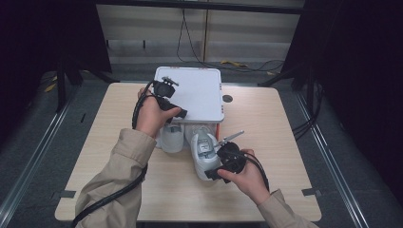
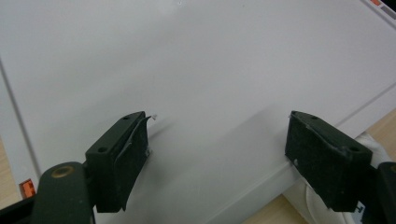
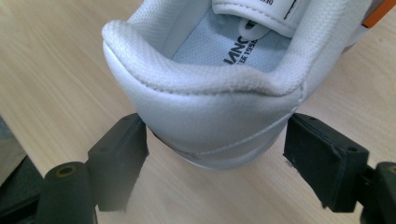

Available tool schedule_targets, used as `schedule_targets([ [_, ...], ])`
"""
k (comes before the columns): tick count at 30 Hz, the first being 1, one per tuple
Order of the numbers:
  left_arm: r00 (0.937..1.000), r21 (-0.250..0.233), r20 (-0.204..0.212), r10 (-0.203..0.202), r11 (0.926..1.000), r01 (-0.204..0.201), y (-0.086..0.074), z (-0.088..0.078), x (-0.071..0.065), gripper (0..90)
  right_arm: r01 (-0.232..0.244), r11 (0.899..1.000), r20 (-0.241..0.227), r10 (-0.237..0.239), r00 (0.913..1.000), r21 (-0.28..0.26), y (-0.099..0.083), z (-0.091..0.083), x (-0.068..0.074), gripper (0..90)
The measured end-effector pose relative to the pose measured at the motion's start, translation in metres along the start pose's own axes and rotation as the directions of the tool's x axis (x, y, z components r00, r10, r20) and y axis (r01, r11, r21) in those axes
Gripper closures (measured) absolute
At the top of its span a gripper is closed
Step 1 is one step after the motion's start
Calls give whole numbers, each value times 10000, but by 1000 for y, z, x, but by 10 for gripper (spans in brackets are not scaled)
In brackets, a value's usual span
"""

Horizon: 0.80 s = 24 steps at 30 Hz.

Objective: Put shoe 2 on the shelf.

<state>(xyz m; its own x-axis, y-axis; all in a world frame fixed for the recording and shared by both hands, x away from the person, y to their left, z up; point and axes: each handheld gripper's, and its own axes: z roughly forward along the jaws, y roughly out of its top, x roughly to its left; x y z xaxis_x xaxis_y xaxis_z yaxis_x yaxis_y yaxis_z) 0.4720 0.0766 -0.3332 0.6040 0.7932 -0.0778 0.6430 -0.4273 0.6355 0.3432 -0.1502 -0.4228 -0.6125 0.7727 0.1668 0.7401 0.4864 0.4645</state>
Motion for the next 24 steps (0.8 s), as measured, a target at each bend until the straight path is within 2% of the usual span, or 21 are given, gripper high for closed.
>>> schedule_targets([
  [4,10000,-72,12,8,10000,-8,-1,0,1,214,-225,9994,43,226,9997,-261,4,4,0,209],
  [6,10000,-100,16,13,9999,-13,-1,0,1,214,-91,9999,-5,91,10000,-146,3,7,1,217],
  [7,10000,-134,14,-19,9999,20,-1,0,0,214,3,9999,-63,-4,10000,-137,1,9,1,232],
  [10,10000,-64,-23,12,10000,-12,0,0,0,214,282,9996,-118,-283,9995,-79,-10,10,3,366],
  [12,10000,22,-18,41,10000,-41,1,0,0,214,397,9992,-97,-397,9992,-81,-14,12,3,376],
  [14,10000,33,-28,32,10000,-32,1,0,-1,214,277,9995,-182,-279,9994,-122,-12,13,3,381],
  [17,10000,-27,-15,-5,10000,5,1,1,0,219,214,9949,205,-194,9996,-988,0,7,0,415],
  [18,10000,-37,15,-23,10000,23,0,1,1,221,198,9941,411,-155,9990,-1065,4,5,0,417],
  [22,10000,-19,30,26,10000,-26,1,1,1,223,190,9966,392,-159,9991,-803,12,17,-3,423],
  [24,10000,5,11,26,10000,-26,1,1,0,224,95,9938,399,-51,9992,-1108,14,19,-4,424],
])
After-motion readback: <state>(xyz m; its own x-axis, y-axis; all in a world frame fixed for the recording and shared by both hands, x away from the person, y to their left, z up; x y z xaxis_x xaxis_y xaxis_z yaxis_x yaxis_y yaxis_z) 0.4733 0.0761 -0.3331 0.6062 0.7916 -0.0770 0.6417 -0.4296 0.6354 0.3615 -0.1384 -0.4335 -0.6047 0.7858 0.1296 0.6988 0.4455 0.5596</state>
